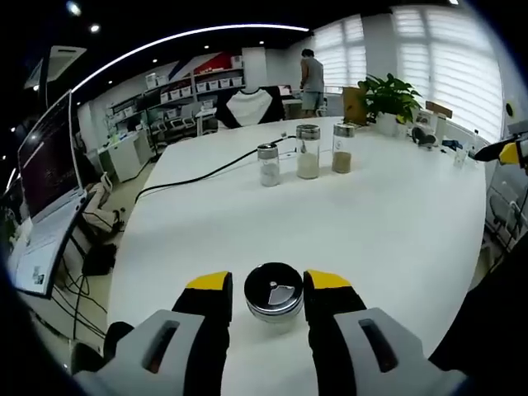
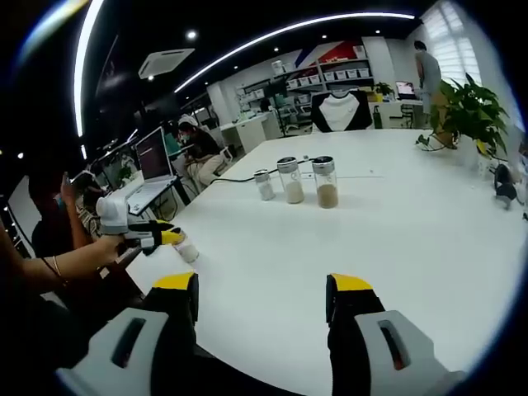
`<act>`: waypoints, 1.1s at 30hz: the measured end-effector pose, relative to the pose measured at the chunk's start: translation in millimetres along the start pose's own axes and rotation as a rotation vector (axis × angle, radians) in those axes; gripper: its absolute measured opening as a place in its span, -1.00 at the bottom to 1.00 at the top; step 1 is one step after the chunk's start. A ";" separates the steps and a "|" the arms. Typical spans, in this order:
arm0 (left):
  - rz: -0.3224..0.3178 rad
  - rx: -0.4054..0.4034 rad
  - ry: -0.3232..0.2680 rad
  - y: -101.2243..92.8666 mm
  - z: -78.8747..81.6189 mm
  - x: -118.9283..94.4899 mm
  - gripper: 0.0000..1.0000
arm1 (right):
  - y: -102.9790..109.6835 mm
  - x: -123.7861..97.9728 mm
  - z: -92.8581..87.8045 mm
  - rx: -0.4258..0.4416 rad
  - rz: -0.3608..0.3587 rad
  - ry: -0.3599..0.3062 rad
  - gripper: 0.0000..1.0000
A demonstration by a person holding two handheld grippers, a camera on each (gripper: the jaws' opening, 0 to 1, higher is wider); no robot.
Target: Rotate the seasoning bottle until the label or dispensing opening points toward the visible target arrow and the bottle remains upright within the marked orientation range
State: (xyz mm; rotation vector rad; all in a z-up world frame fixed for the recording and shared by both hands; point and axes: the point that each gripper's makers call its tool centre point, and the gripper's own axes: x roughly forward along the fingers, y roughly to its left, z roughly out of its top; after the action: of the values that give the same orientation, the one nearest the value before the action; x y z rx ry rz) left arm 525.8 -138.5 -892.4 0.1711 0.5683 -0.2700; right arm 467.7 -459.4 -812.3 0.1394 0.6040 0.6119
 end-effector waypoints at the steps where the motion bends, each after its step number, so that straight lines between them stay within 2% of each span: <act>1: -0.001 0.011 0.007 -0.7 -1.1 -0.9 -0.27 | 0.1 -0.5 -0.8 0.002 0.000 0.001 0.23; 11: -0.009 0.017 -0.002 -8.1 4.6 -13.6 -0.26 | 1.7 -1.7 -1.1 -0.004 0.011 0.002 0.23; 14: -0.021 0.006 -0.007 -10.4 9.6 -17.5 -0.25 | 1.6 -1.2 0.4 -0.004 0.015 -0.001 0.23; 17: -0.044 0.001 -0.042 -16.2 20.8 -22.7 -0.25 | 1.9 -0.6 1.0 -0.004 0.019 -0.004 0.23; 20: -0.031 0.010 -0.043 -15.0 25.0 -25.1 -0.25 | 2.7 0.5 -0.2 -0.001 0.023 -0.005 0.23; 24: -0.012 -0.029 -0.049 -10.7 23.8 -25.5 -0.25 | 4.3 2.3 -2.7 0.019 0.028 -0.004 0.23; 27: -0.028 -0.050 -0.054 -13.6 22.7 -25.0 -0.33 | 6.7 3.8 -5.0 0.022 0.033 -0.002 0.23; 33: -0.035 -0.033 -0.035 -18.0 25.2 -23.2 -0.22 | 7.4 5.1 -8.3 0.037 0.038 0.004 0.23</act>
State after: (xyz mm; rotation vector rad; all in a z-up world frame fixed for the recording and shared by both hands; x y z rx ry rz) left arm 514.5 -156.8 -860.2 0.1241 0.5407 -0.2968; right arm 462.6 -450.9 -819.5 0.1849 0.6184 0.6376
